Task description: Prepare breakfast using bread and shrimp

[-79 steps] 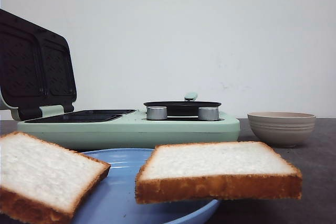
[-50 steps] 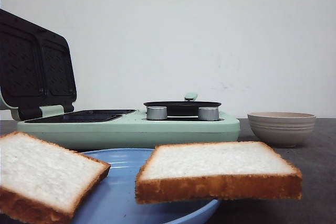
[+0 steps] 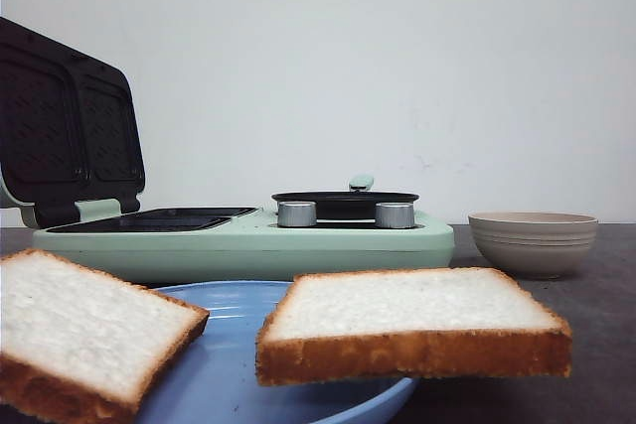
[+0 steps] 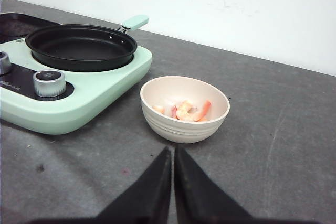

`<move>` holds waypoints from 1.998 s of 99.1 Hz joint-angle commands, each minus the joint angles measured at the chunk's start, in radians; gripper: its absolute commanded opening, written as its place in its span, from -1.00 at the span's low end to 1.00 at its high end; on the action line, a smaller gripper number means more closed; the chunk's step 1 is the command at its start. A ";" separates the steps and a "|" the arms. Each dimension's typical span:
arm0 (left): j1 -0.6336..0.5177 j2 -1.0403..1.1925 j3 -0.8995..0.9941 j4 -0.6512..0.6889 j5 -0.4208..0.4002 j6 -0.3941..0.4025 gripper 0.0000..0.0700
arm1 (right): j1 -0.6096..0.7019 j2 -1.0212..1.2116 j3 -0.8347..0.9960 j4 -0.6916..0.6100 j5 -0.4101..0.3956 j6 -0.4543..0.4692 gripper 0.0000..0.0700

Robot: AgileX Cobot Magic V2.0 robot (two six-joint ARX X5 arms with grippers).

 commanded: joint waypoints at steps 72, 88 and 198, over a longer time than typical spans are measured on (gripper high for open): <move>0.002 -0.001 -0.018 -0.005 -0.001 0.002 -1.00 | 0.002 -0.002 -0.003 0.013 -0.001 -0.005 -1.00; 0.002 -0.001 -0.018 -0.005 -0.002 0.003 -1.00 | 0.002 -0.002 -0.003 0.013 -0.001 -0.005 -1.00; 0.002 -0.001 -0.018 -0.005 0.005 -0.277 -1.00 | -0.001 -0.002 -0.003 0.032 0.205 0.130 -1.00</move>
